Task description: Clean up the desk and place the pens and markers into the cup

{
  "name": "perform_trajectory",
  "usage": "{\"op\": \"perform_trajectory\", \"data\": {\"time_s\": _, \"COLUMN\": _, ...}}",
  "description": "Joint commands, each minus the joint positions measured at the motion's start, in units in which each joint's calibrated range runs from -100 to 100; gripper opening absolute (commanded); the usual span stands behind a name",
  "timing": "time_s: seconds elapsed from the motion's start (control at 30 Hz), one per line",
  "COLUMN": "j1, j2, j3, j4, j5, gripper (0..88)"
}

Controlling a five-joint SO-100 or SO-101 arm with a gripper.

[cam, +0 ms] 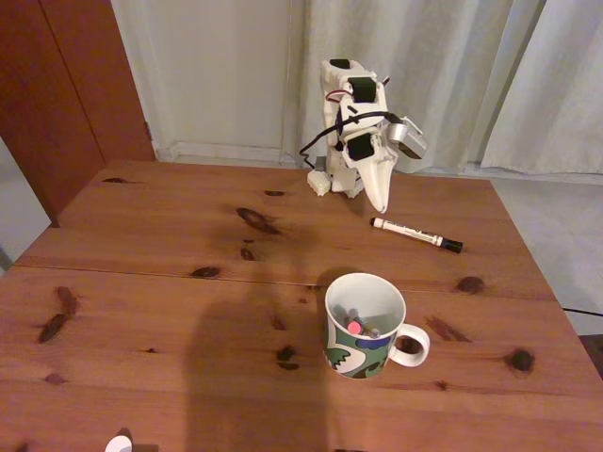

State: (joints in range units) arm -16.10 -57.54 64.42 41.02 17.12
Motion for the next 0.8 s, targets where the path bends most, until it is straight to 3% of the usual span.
{"op": "perform_trajectory", "data": {"time_s": 0.0, "j1": -0.35, "j2": -1.58, "j3": -0.39, "j4": 0.14, "j5": -1.46, "gripper": 0.8}}
{"op": "perform_trajectory", "data": {"time_s": 0.77, "j1": -1.55, "j2": -0.59, "j3": -2.65, "j4": -0.12, "j5": -1.98, "gripper": 0.9}}
